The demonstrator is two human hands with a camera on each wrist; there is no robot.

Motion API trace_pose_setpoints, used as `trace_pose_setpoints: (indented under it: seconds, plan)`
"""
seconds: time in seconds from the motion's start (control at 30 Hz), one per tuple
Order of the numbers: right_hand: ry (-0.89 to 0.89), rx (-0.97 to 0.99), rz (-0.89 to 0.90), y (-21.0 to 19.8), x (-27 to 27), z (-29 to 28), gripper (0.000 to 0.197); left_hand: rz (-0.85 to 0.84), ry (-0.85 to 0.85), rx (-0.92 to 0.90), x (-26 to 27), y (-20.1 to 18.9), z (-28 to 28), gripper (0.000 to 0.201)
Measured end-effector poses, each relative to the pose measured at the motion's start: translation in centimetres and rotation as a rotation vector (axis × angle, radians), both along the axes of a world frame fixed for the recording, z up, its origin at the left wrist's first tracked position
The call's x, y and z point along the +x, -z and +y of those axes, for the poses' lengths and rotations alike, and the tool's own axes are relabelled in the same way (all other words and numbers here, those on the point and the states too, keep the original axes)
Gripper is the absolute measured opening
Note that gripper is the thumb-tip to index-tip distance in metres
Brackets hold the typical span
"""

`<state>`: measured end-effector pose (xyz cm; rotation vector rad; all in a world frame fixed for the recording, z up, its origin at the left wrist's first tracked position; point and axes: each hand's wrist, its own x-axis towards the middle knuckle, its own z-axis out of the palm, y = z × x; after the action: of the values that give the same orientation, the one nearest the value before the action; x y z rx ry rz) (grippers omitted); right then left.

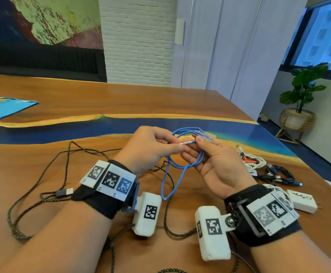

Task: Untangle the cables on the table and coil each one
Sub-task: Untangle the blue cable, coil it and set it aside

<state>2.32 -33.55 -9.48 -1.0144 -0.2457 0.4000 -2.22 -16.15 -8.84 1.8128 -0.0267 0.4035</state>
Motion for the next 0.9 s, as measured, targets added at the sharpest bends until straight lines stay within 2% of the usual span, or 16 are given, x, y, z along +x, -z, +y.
trace_pose_setpoints:
  seconds: [0.07,0.13,0.2,0.27,0.33,0.4,0.53,0.7,0.77,0.9]
  plan:
    - [0.003,-0.012,-0.001,0.1,0.1,0.1,0.023,0.007,-0.030,0.053,0.0,-0.1,0.1,0.006]
    - [0.039,-0.037,-0.005,0.2,0.3,0.1,0.022,-0.010,-0.026,0.064,-0.1,-0.2,0.2,0.016]
    - [0.113,-0.064,-0.003,0.4,0.8,0.0,0.019,-0.067,-0.016,-0.040,-0.1,-0.4,0.4,0.023]
    - [0.208,-0.066,0.026,0.7,1.6,-0.3,0.017,-0.140,-0.024,-0.321,-0.2,-1.1,1.0,0.022]
    - [0.290,-0.048,0.078,1.1,2.7,-1.1,0.015,-0.212,0.020,-0.702,-0.4,-2.0,2.4,0.025]
    - [0.335,-0.020,0.126,1.4,3.6,-1.8,0.012,-0.253,0.018,-0.888,-0.6,-2.5,3.5,0.029]
    - [0.351,-0.039,0.125,1.6,4.1,-2.1,0.010,-0.243,-0.133,-0.933,-0.5,-2.0,4.2,0.032]
    - [0.349,-0.135,0.108,1.6,4.2,-2.6,0.016,-0.407,-0.221,-1.075,-0.5,-2.4,4.7,0.032]
    - [0.319,-0.111,0.123,1.6,4.1,-2.6,0.018,-0.394,-0.118,-1.075,-0.8,-2.6,4.1,0.033]
    - [0.273,-0.100,0.111,1.6,3.5,-1.7,0.014,-0.306,0.195,-1.040,-1.8,-3.0,2.4,0.033]
